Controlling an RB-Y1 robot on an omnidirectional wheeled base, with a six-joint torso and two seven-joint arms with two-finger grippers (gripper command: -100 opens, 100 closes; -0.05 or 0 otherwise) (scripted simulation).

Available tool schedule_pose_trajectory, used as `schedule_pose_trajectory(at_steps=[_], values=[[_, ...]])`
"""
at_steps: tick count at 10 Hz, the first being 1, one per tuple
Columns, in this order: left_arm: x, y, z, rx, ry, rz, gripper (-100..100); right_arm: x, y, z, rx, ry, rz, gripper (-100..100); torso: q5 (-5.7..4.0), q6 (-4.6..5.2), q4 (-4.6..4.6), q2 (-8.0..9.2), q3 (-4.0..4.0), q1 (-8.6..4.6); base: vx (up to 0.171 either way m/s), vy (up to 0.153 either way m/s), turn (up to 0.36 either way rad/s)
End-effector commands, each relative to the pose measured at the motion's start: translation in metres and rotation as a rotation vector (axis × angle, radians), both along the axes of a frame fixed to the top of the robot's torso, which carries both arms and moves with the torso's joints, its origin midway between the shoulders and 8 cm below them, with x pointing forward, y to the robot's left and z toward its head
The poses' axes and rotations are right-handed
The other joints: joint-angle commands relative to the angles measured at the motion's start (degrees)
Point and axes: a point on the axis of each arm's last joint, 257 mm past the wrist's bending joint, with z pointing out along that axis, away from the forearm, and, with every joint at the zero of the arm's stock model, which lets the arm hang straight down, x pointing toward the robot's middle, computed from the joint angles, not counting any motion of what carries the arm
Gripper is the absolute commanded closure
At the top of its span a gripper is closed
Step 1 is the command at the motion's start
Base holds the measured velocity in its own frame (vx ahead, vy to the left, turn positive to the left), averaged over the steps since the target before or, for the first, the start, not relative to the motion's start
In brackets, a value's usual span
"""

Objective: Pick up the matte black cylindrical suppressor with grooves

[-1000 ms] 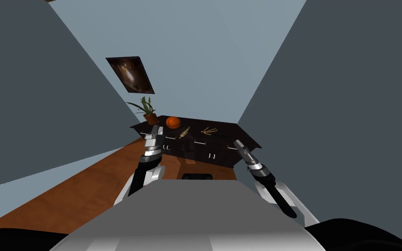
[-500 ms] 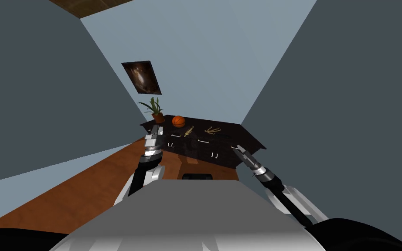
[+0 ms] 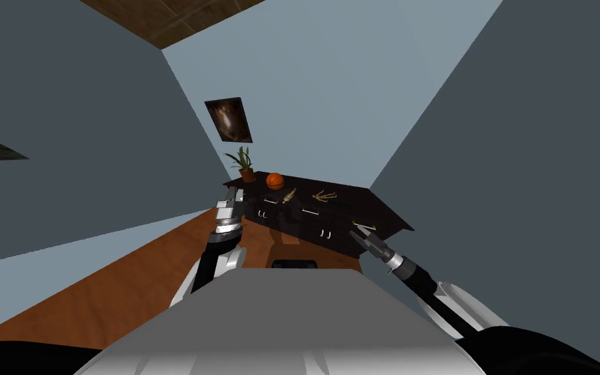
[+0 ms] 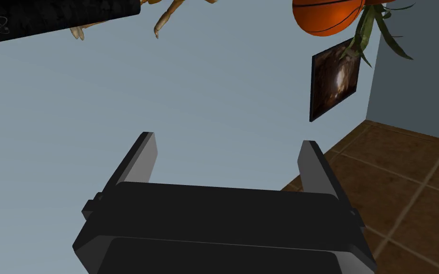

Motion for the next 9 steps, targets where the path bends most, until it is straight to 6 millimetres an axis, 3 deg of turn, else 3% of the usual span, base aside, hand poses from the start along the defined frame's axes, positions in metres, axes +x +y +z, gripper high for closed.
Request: schedule_pose_trajectory(at_steps=[1,2,3,5,8,9], values=[[0.0,0.0,0.0,0.0,0.0,0.0,0,-0.01,-0.013,-0.012,-0.06,0.041,0.008,-100,0.0,0.0,0.0,0.0,0.0,0.0,0.019,0.057,0.077],[0.0,0.0,0.0,0.0,0.0,0.0,0,-0.018,-0.03,-0.027,-0.127,0.091,0.014,-100,0.0,0.04,0.0,-0.01,-0.01,-0.07,0.028,0.048,0.162],[0.0,0.0,0.0,0.0,0.0,0.0,0,-0.019,-0.03,-0.028,-0.134,0.095,0.015,-100,-0.02,-0.01,-0.01,-0.06,-0.04,-0.12,0.024,0.029,0.082],[0.0,0.0,0.0,0.0,0.0,0.0,0,-0.035,-0.065,-0.05,-0.259,0.186,0.024,-100,-0.03,0.0,-0.02,-0.08,-0.04,-0.16,0.046,0.049,0.18],[0.0,0.0,0.0,0.0,0.0,0.0,0,-0.046,-0.09,-0.065,-0.361,0.252,0.042,-100,-0.03,0.0,-0.03,-0.13,-0.08,-0.14,0.04,0.036,0.117],[0.0,0.0,0.0,0.0,0.0,0.0,0,-0.055,-0.11,-0.072,-0.431,0.299,0.053,-100,-0.04,0.04,-0.02,-0.1,-0.06,-0.18,0.046,0.032,0.148]])
